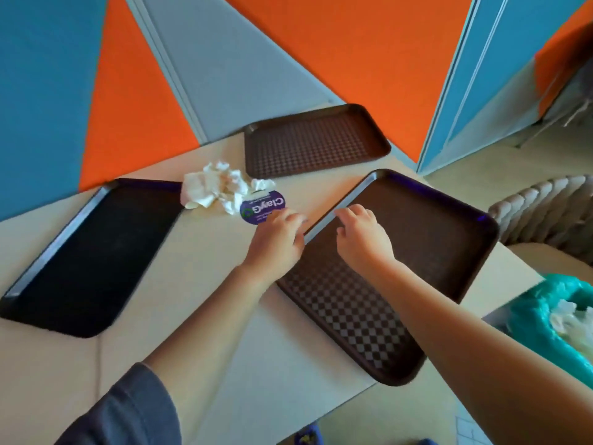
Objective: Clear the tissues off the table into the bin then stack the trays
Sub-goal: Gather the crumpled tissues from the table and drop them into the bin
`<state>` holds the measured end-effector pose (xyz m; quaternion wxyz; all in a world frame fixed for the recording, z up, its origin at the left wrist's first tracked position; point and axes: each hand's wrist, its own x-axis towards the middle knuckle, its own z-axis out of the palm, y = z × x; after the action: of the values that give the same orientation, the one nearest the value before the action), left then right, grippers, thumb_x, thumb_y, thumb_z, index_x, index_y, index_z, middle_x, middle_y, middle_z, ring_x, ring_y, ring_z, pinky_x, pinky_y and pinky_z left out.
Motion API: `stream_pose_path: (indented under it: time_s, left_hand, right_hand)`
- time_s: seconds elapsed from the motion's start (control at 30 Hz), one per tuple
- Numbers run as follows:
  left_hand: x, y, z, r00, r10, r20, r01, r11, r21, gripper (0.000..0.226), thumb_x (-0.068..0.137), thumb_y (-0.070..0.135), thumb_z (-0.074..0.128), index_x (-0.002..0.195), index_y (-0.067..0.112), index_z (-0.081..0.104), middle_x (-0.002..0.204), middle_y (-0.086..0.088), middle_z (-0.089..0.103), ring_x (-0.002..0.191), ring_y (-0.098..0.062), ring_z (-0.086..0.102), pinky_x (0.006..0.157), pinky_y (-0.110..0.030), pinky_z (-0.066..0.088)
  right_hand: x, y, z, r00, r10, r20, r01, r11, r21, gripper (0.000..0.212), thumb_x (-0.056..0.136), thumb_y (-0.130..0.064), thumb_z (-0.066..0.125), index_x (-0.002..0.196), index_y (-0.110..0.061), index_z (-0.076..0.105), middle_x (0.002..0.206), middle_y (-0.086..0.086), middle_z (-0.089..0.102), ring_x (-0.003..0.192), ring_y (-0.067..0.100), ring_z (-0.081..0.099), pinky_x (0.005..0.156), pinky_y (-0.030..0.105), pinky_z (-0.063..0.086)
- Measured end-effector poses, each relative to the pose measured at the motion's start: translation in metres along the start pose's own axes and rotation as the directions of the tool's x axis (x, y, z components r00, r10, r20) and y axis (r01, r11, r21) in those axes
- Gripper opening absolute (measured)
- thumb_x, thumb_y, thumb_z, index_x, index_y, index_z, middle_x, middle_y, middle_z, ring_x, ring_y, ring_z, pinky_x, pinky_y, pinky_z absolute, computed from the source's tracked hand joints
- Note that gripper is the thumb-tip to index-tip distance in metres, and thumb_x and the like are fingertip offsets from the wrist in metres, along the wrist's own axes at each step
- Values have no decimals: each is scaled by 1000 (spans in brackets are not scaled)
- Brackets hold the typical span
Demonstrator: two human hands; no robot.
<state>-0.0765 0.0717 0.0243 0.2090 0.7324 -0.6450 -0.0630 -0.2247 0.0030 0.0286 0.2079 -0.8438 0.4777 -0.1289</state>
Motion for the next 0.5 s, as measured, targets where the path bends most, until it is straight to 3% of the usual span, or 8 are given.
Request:
stream_pose_path:
  time_s: [0.33,0.5]
  left_hand:
    - [-19,-101,-36,982,-188,-37,190,980,66,39,87,15,56,126,14,54,129,-6,54,116,-27,49,86,-37,45]
    - [-3,-137,-42,956,-288,-50,291,955,51,39,89,20,56,128,16,53,134,-4,50,121,-26,45,90,-41,46]
  right_hand:
    - [51,-89,45,993,-102,57,102,995,-6,41,92,-11,43,134,-14,46,134,8,49,124,27,44,97,42,46]
    - [97,-107,67,981,-146,127,151,988,-27,42,91,-13,45,133,-14,45,134,9,48,121,27,44,93,41,47]
